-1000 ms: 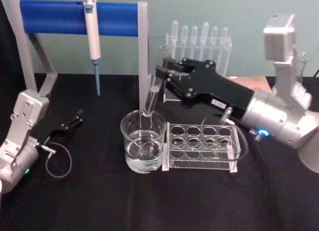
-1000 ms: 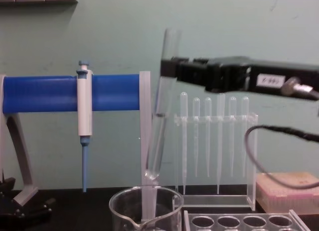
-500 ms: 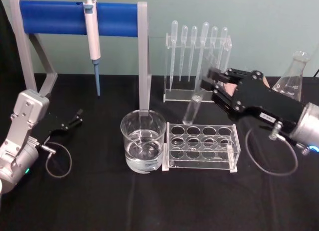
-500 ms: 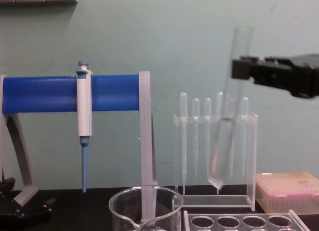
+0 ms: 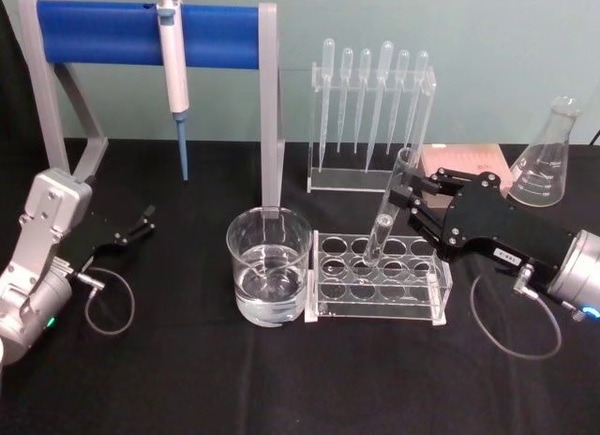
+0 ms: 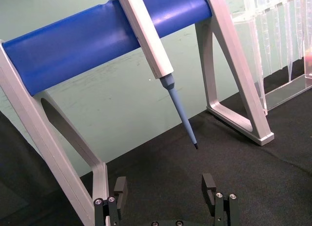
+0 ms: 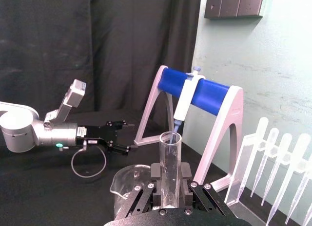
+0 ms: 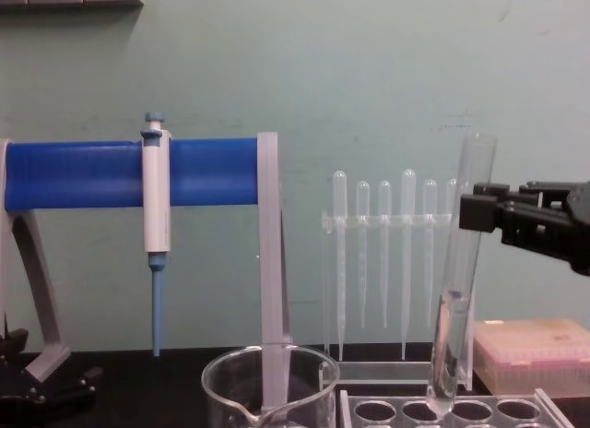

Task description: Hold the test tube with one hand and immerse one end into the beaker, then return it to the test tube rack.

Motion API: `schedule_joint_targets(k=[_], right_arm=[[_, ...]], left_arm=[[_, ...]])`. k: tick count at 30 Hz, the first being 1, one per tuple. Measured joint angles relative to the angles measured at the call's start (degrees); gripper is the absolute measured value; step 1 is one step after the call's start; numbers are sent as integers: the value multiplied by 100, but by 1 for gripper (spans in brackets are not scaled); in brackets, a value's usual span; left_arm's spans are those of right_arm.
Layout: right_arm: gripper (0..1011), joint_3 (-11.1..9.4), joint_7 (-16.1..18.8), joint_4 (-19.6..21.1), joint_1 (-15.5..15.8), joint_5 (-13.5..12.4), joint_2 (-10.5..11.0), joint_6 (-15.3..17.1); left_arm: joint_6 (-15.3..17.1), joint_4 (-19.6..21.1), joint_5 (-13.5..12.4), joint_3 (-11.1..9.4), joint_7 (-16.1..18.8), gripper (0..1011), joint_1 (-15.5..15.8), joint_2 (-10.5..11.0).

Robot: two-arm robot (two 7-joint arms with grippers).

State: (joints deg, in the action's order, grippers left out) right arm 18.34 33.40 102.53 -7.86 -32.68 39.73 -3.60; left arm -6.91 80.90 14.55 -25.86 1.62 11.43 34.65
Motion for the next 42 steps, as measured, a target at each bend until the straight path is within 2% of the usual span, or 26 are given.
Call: schedule_joint_targets(k=[15, 42], right_arm=[[241, 127, -44, -239, -97, 190, -192, 11], [241, 315, -26, -854, -252, 369, -511, -22]], left_arm=[[0, 0, 0, 0, 0, 1000, 0, 0], [0, 0, 0, 0, 0, 1000, 0, 0]])
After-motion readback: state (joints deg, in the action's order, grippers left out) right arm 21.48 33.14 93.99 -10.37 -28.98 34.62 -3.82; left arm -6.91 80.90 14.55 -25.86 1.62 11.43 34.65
